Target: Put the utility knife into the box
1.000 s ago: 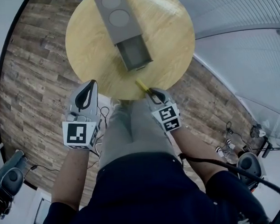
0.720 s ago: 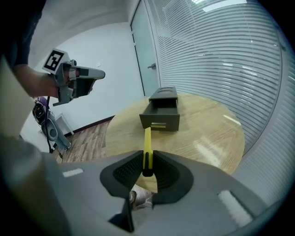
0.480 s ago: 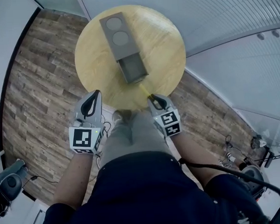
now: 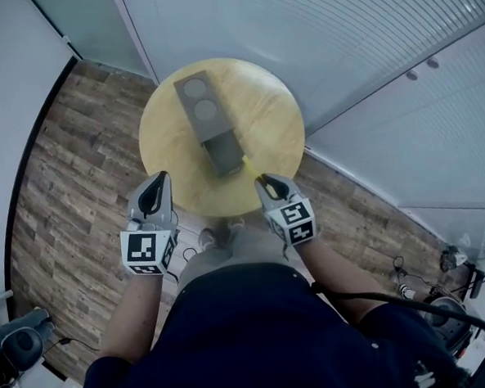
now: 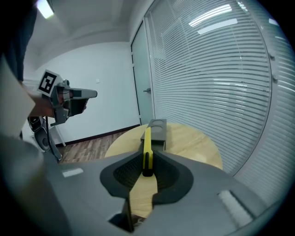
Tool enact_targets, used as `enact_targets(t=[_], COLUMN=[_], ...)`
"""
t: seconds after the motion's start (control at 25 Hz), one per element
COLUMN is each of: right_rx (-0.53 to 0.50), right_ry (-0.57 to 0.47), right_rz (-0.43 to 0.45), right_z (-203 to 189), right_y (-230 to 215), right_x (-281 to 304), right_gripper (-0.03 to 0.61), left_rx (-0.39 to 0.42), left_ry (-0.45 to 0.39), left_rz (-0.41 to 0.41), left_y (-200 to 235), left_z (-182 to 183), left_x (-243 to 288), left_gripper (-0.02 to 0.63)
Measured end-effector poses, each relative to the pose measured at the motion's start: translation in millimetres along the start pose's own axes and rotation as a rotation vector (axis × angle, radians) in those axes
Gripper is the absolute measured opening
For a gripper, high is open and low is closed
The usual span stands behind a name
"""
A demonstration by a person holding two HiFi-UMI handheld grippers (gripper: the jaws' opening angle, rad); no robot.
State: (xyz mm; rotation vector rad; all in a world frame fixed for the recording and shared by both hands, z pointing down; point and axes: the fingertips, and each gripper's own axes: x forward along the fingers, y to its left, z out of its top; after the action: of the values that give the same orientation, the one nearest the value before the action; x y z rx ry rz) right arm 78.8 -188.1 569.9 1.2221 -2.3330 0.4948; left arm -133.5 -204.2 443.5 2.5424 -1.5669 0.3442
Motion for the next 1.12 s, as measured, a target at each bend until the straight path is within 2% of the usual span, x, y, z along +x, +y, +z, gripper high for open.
enact_targets(t=[0.24,0.4,0.88,1.12], right_rx=[0.008,0.018,0.031,0.022], right_ry=[-0.058,-0.075,-0.076,-0.076], right_rz=[0.002,0.0,0.021,0.052], right_z=[42,56,73,90], right_y=[0,-6,-12,-5], right_x=[-14,-16,13,40], right_gripper=[0.074,0.073,0.074,0.074], left_rx=[-0.005,0.009,0.021,-0.006], left_ry=[-0.068,-0.092,-0.07,-0.081], left_rz=[0.015,0.005,0.0,0.011], left_y=[5,2,17,30], left_z=[35,49,51,57], left_x=[0,6,25,27], left_gripper=[0.003,0.003,0.003,0.003])
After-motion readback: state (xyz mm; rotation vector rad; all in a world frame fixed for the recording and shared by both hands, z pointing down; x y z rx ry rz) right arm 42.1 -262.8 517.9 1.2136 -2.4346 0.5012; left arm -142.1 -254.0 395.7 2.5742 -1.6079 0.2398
